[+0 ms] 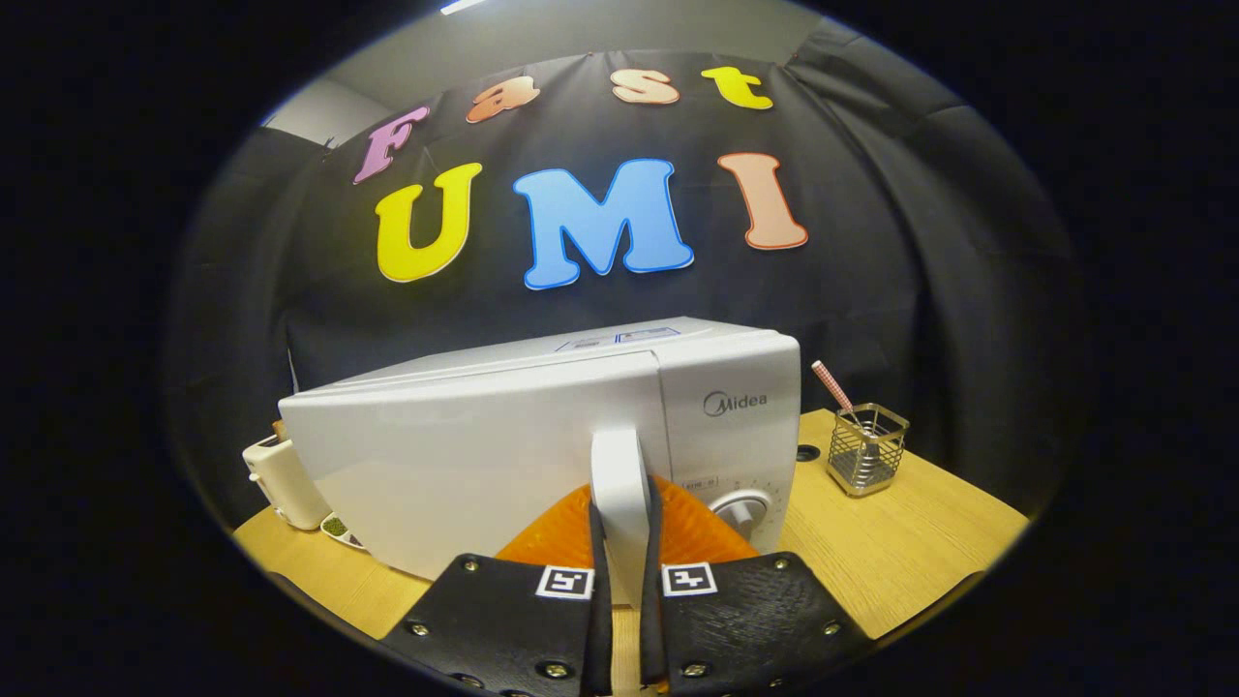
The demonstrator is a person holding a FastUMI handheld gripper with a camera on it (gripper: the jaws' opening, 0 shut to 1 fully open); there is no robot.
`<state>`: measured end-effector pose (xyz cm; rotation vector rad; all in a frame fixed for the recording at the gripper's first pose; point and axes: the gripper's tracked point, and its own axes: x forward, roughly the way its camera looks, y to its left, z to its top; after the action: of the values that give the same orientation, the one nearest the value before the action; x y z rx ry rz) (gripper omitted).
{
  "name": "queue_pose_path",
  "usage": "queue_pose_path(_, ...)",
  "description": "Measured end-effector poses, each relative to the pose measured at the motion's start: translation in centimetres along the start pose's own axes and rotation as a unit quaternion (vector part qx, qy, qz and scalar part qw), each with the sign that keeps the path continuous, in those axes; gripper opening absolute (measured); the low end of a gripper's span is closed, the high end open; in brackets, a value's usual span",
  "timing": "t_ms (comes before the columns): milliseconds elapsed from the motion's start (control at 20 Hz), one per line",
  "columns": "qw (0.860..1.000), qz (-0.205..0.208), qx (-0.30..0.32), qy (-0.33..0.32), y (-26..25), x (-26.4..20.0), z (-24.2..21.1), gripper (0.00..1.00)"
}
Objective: Open the microwave, put the food inside, and close the microwave door.
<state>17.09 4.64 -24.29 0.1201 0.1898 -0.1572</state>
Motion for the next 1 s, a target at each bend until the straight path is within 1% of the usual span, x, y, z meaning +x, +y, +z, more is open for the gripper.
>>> queue_pose_path(100,0.999,0.002,-0.040,-0.009,0.4,-2.0,-0.6,0.11)
queue_pose_path(300,0.999,0.030,-0.035,0.000,1.8,-6.0,-1.4,0.11)
queue_pose_path(500,0.996,0.080,-0.044,0.001,4.3,-10.4,-2.3,0.11)
queue_pose_path(600,0.993,0.110,-0.042,0.001,5.6,-12.5,-2.7,0.23)
queue_pose_path(650,0.991,0.127,-0.042,-0.001,6.5,-13.4,-2.8,0.23)
queue_pose_path(700,0.989,0.141,-0.046,-0.002,7.0,-14.2,-3.0,0.26)
queue_pose_path(850,0.984,0.171,-0.051,0.007,8.5,-16.3,-3.9,0.26)
queue_pose_path(1000,0.980,0.190,-0.057,0.009,9.7,-18.3,-4.8,0.26)
